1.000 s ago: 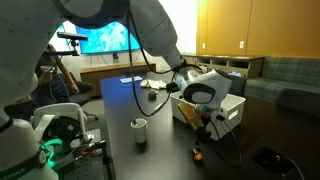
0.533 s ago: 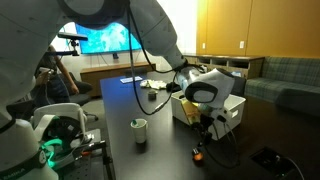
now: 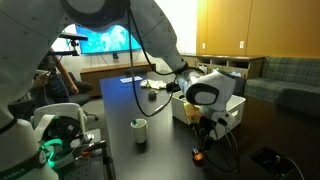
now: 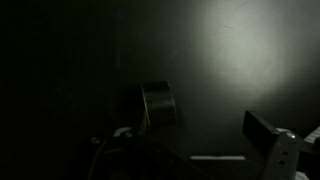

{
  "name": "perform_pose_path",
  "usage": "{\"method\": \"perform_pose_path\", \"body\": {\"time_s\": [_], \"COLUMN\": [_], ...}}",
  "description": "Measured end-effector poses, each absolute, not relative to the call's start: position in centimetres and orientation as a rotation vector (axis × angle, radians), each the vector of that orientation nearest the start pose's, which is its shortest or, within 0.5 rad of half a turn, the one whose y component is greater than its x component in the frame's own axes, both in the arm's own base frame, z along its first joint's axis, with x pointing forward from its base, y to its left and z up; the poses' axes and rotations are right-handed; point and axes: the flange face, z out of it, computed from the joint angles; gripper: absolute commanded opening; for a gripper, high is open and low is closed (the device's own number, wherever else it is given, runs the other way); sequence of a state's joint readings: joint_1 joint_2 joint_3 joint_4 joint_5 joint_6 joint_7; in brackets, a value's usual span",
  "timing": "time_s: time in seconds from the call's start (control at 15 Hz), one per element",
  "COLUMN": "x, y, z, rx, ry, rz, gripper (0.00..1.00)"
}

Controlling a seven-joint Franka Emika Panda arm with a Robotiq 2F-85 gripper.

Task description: Put the towels into the basket and the marker and tape into the mug

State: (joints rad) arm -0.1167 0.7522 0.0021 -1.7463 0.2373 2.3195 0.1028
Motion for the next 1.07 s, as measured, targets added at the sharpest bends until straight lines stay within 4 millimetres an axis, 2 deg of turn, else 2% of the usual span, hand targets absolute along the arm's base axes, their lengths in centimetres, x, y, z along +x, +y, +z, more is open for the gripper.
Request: {"method": "perform_pose_path", "body": {"time_s": [0.6,1.07], "x": [63.1,63.2], "y": [-7.8,-8.0], "z": [11.0,10.1], "rx": [-2.983,-3.031], "ry": [0.535,0.491], "rz": [0.296,0.250], "gripper": [1.00,1.00]}}
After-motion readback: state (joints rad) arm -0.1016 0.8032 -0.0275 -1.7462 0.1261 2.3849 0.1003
